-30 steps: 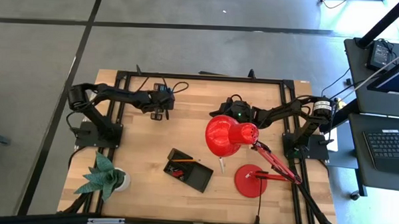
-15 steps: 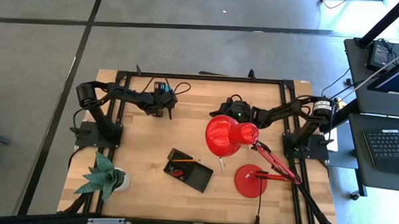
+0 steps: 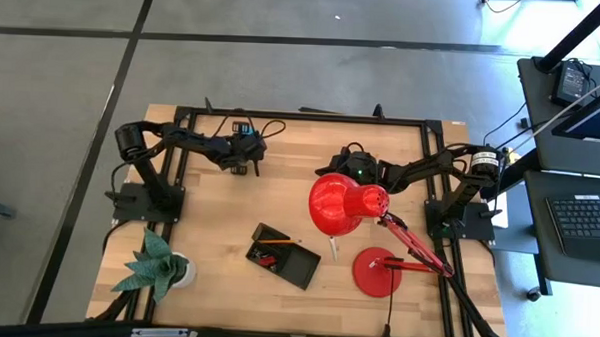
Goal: Pick and place office supplies into organizer
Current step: Put the blue sticky note into the desk organizer
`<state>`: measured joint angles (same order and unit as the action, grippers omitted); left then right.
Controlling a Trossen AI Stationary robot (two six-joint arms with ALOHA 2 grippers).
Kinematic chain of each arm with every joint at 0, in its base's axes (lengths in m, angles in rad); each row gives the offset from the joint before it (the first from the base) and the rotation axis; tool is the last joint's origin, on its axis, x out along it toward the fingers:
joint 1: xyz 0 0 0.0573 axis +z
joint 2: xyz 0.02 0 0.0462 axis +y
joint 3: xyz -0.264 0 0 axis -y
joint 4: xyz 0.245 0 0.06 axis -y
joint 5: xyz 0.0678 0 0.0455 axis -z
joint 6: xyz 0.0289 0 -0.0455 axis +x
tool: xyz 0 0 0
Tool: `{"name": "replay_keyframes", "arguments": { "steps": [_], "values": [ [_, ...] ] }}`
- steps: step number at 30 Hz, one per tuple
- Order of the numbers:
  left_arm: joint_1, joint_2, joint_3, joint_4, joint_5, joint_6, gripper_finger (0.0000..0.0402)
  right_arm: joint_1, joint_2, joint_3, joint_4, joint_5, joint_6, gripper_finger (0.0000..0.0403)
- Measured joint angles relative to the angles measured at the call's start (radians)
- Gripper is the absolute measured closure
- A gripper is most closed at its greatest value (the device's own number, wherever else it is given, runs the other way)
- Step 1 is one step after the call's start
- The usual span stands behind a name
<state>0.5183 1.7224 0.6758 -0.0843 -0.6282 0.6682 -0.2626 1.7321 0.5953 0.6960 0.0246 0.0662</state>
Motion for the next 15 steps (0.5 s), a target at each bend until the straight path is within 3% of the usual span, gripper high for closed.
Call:
{"name": "replay_keyframes", "arguments": {
  "steps": [7,15],
  "values": [
    [0.0,0.019,0.0,0.012,-0.003,0.0,0.031,-0.001,0.0,0.0,-0.005,0.0,0.0,0.0382],
    [-0.001,0.022,-0.002,0.01,0.007,-0.001,0.0368,-0.001,0.0,0.0,-0.007,0.0,0.0,0.0382]
  ]
}}
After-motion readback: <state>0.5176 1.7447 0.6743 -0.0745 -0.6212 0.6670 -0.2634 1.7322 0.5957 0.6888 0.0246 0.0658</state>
